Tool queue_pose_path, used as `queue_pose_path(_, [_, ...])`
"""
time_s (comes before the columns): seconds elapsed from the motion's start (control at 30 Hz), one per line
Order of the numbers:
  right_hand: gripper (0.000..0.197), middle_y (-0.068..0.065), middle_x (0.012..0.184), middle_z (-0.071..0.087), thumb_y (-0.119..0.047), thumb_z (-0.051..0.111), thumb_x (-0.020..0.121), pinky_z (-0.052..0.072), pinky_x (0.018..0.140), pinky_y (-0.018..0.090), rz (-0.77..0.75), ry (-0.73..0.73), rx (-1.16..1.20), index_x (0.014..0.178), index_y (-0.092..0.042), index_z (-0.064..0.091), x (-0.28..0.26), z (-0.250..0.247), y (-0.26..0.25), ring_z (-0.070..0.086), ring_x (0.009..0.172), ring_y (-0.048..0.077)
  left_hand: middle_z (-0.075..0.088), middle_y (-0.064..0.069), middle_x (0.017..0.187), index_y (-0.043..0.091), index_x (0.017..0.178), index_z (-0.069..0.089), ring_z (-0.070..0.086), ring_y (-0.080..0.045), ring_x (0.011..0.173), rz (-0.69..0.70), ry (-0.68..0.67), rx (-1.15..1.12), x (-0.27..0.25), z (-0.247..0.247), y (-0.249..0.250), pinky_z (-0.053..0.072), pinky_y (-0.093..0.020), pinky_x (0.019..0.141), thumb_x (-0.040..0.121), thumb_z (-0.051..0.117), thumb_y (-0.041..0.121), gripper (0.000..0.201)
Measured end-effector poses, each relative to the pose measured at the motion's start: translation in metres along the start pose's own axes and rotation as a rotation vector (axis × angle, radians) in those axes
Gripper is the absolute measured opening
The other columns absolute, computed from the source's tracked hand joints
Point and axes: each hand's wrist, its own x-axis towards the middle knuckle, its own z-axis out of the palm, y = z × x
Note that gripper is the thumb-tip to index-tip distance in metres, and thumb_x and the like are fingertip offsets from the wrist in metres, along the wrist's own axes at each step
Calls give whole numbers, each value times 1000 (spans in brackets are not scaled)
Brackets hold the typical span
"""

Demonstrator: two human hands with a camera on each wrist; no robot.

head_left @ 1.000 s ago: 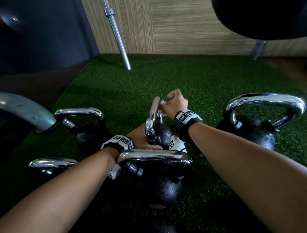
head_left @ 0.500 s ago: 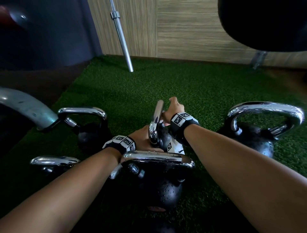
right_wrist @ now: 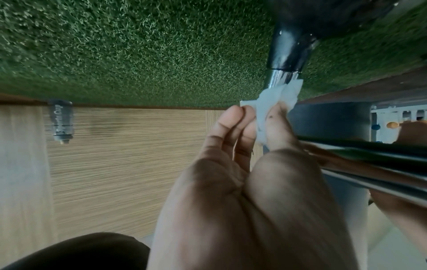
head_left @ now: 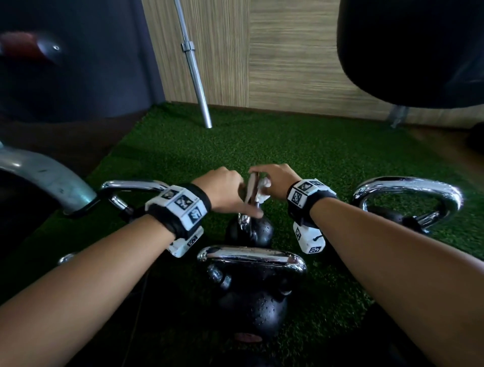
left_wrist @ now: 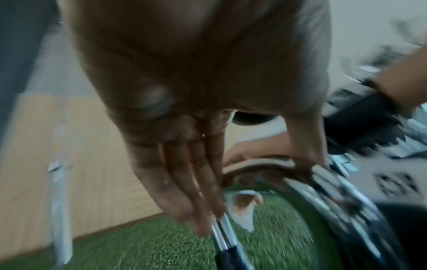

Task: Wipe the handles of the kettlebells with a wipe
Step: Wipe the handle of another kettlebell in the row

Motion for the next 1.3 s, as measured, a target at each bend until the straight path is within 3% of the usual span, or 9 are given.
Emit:
queue_pose_path(0.2, [59, 5, 121, 71, -4, 70, 87, 57, 81, 30, 21, -39, -111, 136, -35, 61, -2, -11, 1, 70, 101, 23, 69, -1, 83, 15, 83, 69, 66, -18, 77, -39, -51, 12, 7, -9, 12, 50, -28, 59, 70, 83, 58, 47])
queue_pose_path(0.37, [32, 3, 96, 70, -6, 66, 90, 45, 71, 26, 43, -37, -194, 116, -23, 72, -17, -21, 13, 70, 97, 26, 69, -1, 124, 20, 132, 66, 65, -21, 109, 46, -121, 51, 13, -24, -1, 53, -31, 88, 75, 86, 46, 66])
queue_pose_path(0.47, [27, -5, 85, 61, -13, 73, 83, 41, 65, 22, 76, -23, -166, 108, -22, 74, -28, -23, 20, 69, 95, 24, 72, 15, 99, 30, 135, 64, 58, 2, 75, 143, -144, 85, 15, -38, -10, 40, -9, 64, 76, 88, 38, 65])
queue_pose_path(0.57, [33, 0, 90, 70, -23, 80, 78, 43, 72, 23, 78, -44, -172, 111, -26, 76, -36, -27, 21, 69, 94, 22, 64, 21, 80, 35, 136, 64, 46, 2, 57, 186, -128, 133, 17, -44, -14, 35, -11, 52, 75, 89, 38, 66])
queue_pose_path(0.7, [38, 4, 99, 75, -29, 81, 77, 42, 74, 22, 67, -99, -207, 115, -26, 76, -44, -36, 17, 69, 99, 22, 71, 2, 124, 40, 138, 60, 64, -18, 97, 151, -67, 175, 18, -37, -23, 49, -31, 85, 77, 87, 34, 67])
queue_pose_path(0.83, [40, 4, 107, 75, -30, 79, 82, 40, 76, 22, 73, -97, -219, 121, -23, 74, -52, -36, 10, 68, 105, 23, 69, -1, 129, 39, 139, 58, 66, -22, 111, 123, 32, 81, 12, -22, -31, 50, -32, 96, 84, 82, 26, 62])
queue_pose_path(1.0, [43, 7, 105, 76, -28, 81, 81, 46, 78, 24, 118, -125, -220, 123, -24, 74, -61, -42, -4, 69, 103, 23, 70, -5, 129, 35, 144, 55, 67, -22, 110, 76, 70, -11, 1, -12, -30, 45, -25, 90, 91, 75, 18, 59])
queue_pose_path(1.17, [35, 3, 106, 77, -20, 80, 81, 51, 82, 22, 90, -108, -206, 116, -18, 77, -68, -69, -18, 71, 105, 22, 65, -3, 136, 32, 148, 51, 65, -8, 77, 2, 214, -238, -38, -2, -32, 46, -14, 61, 101, 53, 7, 53])
queue_pose_path(1.3, [36, -8, 96, 61, -29, 85, 81, 42, 63, 21, 11, -51, -22, 109, -19, 65, -93, -91, -43, 60, 85, 11, 65, 3, 135, 30, 135, 60, 65, -13, 113, -107, 205, -611, -90, 41, -62, 54, -25, 88, 95, 51, -8, 55])
